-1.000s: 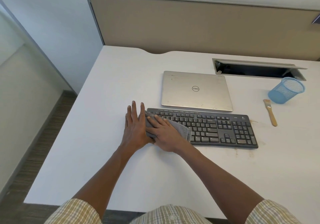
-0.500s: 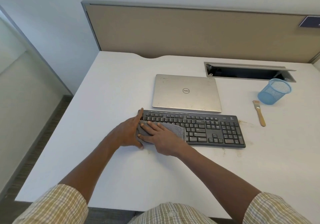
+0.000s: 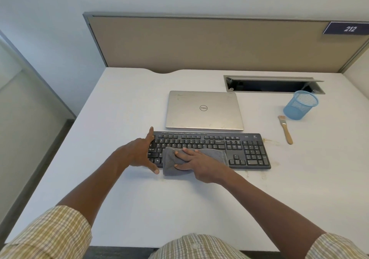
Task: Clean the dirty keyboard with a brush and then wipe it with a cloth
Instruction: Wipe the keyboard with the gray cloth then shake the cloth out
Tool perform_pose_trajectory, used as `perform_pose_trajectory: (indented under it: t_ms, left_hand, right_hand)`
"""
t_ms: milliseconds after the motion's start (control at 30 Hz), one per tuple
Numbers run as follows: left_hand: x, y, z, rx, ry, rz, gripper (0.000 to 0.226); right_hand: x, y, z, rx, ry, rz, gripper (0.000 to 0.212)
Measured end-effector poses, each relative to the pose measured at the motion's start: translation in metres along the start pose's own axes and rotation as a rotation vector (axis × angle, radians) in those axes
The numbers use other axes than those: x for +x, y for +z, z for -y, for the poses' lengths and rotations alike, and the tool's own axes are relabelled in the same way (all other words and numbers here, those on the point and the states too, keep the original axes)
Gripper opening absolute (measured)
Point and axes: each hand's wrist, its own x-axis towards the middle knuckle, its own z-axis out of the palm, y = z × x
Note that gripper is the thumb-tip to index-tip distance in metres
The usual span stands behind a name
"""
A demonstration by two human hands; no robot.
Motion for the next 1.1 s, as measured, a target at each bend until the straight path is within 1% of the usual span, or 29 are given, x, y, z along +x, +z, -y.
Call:
perform_pose_trajectory:
  t_ms: [167, 433, 733, 900, 1100]
  left_hand:
    - [0.002, 0.001, 0.000, 0.011, -0.036, -0.015, 0.166]
    - [0.007, 0.009, -0.004, -0.016, -0.061, -0.085, 0.155]
    - [0.011, 0.012, -0.003, 0.013, -0.064, -0.122, 0.157]
    - [0.012, 0.011, -0.002, 0.017, -0.079, -0.128, 0.161]
    - [0.012, 0.011, -0.004, 0.009, -0.085, -0.128, 0.160]
  right_hand:
    - [-0.028, 0.001, -0.026, 0.039, 0.031, -0.017, 0.080]
    - [-0.067, 0.008, -0.058, 0.071, 0.061, -0.081, 0.078]
    - [-0.112, 0.006, -0.093, 0.105, 0.147, -0.107, 0.074]
    - [-0.133, 0.010, -0.108, 0.093, 0.189, -0.124, 0.078]
    - [-0.151, 0.008, -0.119, 0.104, 0.236, -0.129, 0.076]
